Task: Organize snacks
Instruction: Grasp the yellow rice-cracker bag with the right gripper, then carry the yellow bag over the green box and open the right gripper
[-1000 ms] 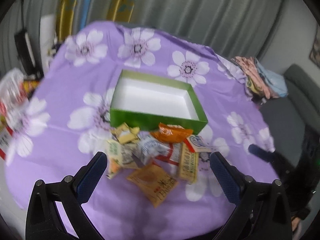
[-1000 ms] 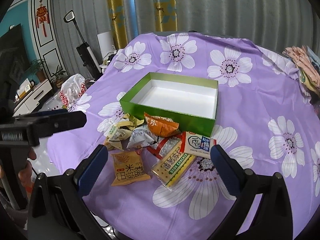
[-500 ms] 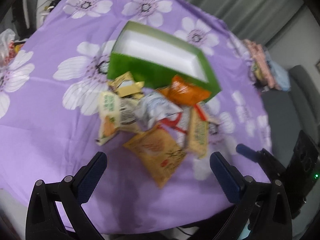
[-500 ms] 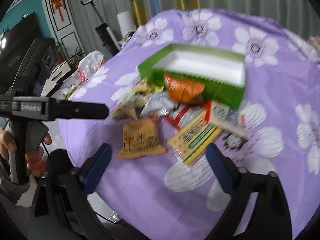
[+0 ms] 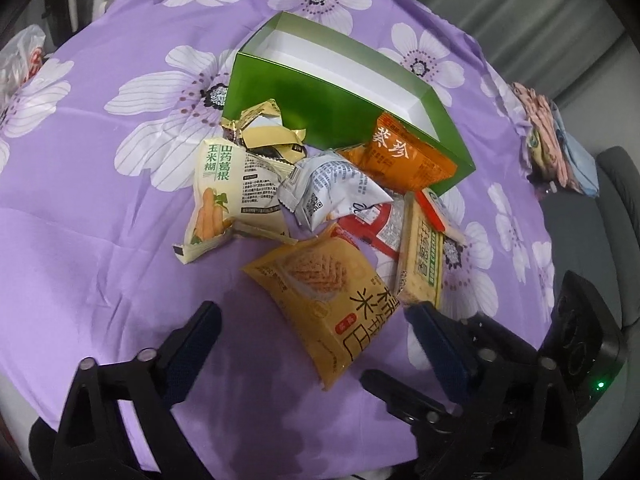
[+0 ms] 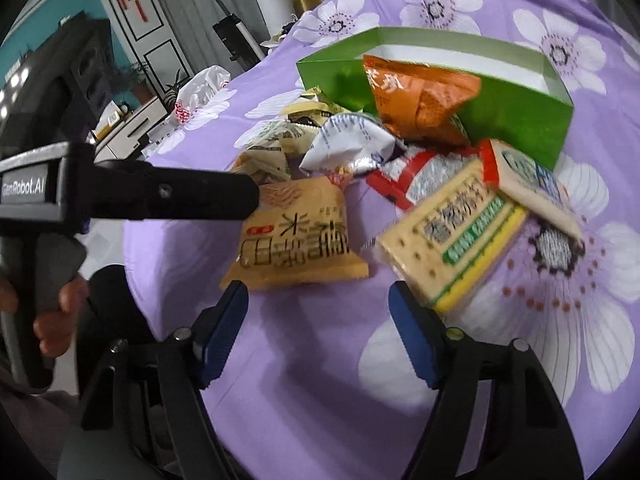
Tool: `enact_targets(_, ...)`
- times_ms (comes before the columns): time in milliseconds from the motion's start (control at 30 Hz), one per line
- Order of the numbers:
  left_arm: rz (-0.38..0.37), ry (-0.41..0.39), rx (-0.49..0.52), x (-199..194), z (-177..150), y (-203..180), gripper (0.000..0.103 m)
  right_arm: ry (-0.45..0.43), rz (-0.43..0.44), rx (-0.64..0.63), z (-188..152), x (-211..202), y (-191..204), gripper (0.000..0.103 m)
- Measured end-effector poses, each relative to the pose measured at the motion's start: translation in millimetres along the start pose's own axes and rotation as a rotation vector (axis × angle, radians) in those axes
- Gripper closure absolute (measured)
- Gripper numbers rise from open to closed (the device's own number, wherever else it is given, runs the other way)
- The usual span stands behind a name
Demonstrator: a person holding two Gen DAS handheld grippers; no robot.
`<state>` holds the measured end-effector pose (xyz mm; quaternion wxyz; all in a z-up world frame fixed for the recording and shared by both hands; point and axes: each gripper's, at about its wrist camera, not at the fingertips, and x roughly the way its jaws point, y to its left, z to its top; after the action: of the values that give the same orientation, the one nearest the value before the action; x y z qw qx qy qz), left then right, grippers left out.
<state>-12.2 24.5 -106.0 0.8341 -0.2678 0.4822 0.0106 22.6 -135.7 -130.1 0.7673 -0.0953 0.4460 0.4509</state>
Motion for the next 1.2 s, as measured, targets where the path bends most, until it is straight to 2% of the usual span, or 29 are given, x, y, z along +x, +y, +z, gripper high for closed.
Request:
enact_targets(133,0.016,0.005,-0.001,9,2,0,0.022,-0.016,0.015,-0.029,10,8,3,0.030)
enact_targets(200,0.013,0.015,-0.006,14,2,2,0.032,-0.011,0.021,-0.042,12,11,5,0.028)
enact_targets(267,0.016,0.023,-0.003,17,2,3,0.036,-0.009,0.042,-0.036,15,13,3,0.030)
enact_targets(333,0.008,0.028,-0.003,20,2,5,0.037,-0.003,0.077,-0.021,16,14,2,0.038)
enact_targets(367,0.001,0.026,-0.004,20,3,6,0.043,0.005,0.086,-0.019,16,16,2,0.045)
enact_targets(433,-0.021,0.024,0.005,20,4,6,0.051,0.022,0.088,-0.027,16,20,6,0.050)
enact_targets(533,-0.013,0.020,0.034,21,4,1,0.052,0.025,0.094,-0.027,16,23,11,0.053)
enact_targets(600,-0.019,0.020,0.031,19,4,2,0.052,0.018,0.099,-0.008,15,21,9,0.060)
enact_targets(700,-0.016,0.015,0.045,15,2,-1,0.053,0.009,0.107,0.006,12,17,10,0.065)
enact_targets(867,0.007,-0.012,0.087,3,-5,-9,0.053,-0.013,0.095,-0.010,9,5,22,0.066)
enact_targets(1200,-0.012,-0.158,0.171,-44,1,-39,0.053,-0.160,0.053,-0.060,26,-41,37,0.066)
